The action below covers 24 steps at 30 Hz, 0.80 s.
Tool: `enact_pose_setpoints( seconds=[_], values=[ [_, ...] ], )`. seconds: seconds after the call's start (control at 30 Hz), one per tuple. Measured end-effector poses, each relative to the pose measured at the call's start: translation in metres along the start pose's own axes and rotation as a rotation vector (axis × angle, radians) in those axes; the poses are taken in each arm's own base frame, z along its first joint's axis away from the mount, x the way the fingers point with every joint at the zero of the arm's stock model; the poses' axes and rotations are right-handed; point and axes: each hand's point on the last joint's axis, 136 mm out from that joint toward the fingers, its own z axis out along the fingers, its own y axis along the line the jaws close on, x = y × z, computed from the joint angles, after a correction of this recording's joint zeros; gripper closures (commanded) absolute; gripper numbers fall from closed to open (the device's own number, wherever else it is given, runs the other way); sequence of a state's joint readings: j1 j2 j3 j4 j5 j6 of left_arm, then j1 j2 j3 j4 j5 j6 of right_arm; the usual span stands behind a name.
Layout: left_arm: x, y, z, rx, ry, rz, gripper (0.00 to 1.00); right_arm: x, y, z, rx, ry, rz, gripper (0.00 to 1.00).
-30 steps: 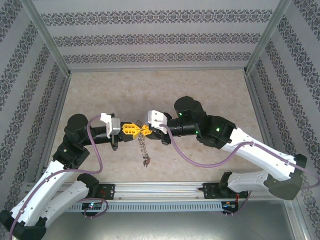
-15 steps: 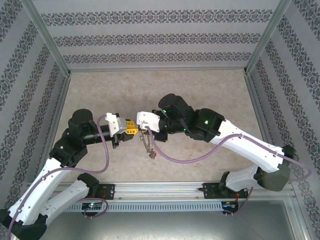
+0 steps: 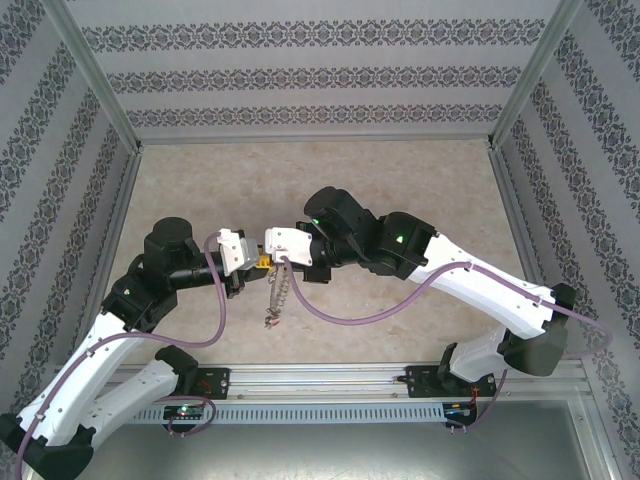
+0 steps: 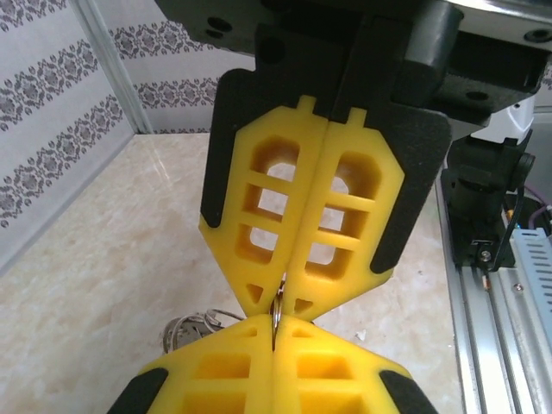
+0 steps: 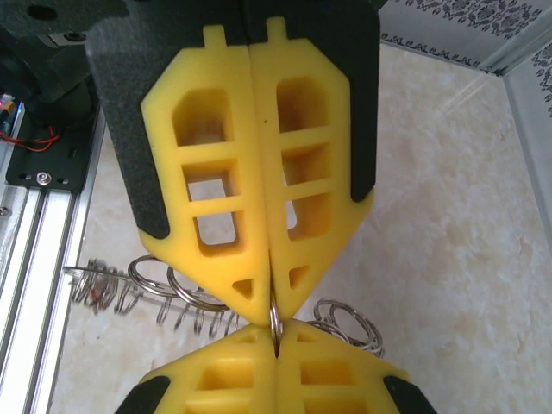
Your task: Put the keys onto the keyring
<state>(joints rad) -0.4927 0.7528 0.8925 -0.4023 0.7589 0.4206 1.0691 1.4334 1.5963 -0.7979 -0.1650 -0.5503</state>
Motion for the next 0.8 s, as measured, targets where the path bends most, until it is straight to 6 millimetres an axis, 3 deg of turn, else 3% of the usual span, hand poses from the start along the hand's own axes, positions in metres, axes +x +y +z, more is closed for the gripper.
enact_pose_setpoints(
  seconds=[0.1,0.23,0.27,0.8],
  values=[
    [0.000,-0.002,0.000,0.007,0.000,-0.001,1.00,0.001,0.001,0.000,-0.006,0.003,0.001,1.00],
    [-0.002,-0.003,-0.001,0.008,-0.018,0.001,1.00,0.000,0.002,-0.002,-0.007,-0.008,0.006,0.78],
    [-0.003,-0.004,-0.002,0.006,-0.026,0.001,1.00,-0.001,0.003,-0.002,-0.005,-0.018,0.007,0.76],
    [-0.042,-0.017,-0.013,0.066,-0.206,-0.016,1.00,-0.018,0.009,-0.027,-0.028,-0.201,0.054,0.86]
  ],
)
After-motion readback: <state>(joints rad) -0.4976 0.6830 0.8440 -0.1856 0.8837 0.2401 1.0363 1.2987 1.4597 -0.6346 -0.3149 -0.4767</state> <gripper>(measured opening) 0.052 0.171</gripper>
